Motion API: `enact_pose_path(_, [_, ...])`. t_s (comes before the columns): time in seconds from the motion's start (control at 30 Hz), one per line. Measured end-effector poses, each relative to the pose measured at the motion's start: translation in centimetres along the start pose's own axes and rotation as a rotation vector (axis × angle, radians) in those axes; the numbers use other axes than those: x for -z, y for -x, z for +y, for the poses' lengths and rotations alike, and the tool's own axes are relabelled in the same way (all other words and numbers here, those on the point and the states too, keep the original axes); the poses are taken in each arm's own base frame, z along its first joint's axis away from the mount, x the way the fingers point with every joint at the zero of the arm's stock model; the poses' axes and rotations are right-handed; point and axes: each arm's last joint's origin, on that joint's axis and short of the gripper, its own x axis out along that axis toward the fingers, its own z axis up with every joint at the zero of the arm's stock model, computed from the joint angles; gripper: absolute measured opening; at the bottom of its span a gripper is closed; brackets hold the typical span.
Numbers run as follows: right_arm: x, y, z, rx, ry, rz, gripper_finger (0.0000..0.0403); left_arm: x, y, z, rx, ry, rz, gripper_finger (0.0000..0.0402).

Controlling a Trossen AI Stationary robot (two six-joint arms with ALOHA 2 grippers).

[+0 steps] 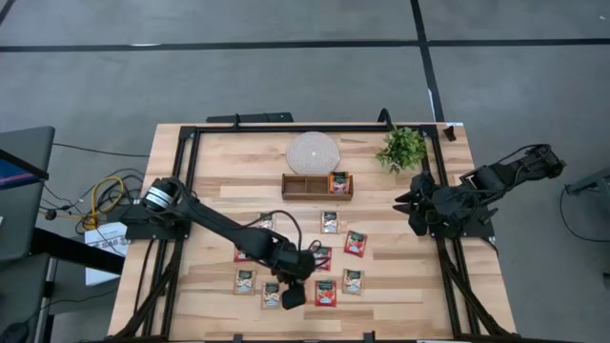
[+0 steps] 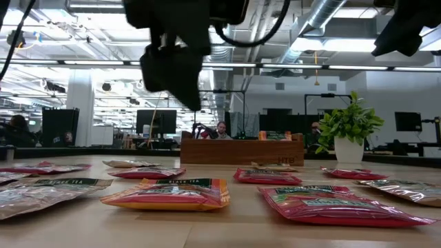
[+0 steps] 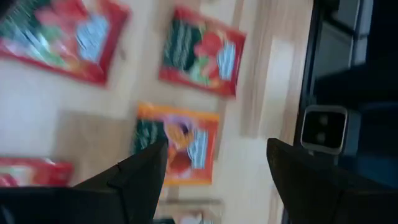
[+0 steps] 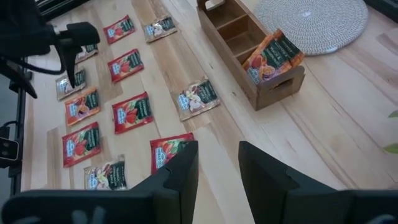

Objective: Pick & Place Tea
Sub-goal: Put the orange tea bag into the right compartment of the wooden organizer

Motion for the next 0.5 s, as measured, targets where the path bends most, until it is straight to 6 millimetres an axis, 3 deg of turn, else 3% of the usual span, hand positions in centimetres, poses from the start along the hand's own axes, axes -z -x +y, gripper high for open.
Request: enact_pose_path(0.5, [0.05, 0.00, -0.04, 0.004, 0.028, 0.005, 0.0107, 0.13, -0.20, 0.00, 0.030, 0.020, 0.036, 0.0268])
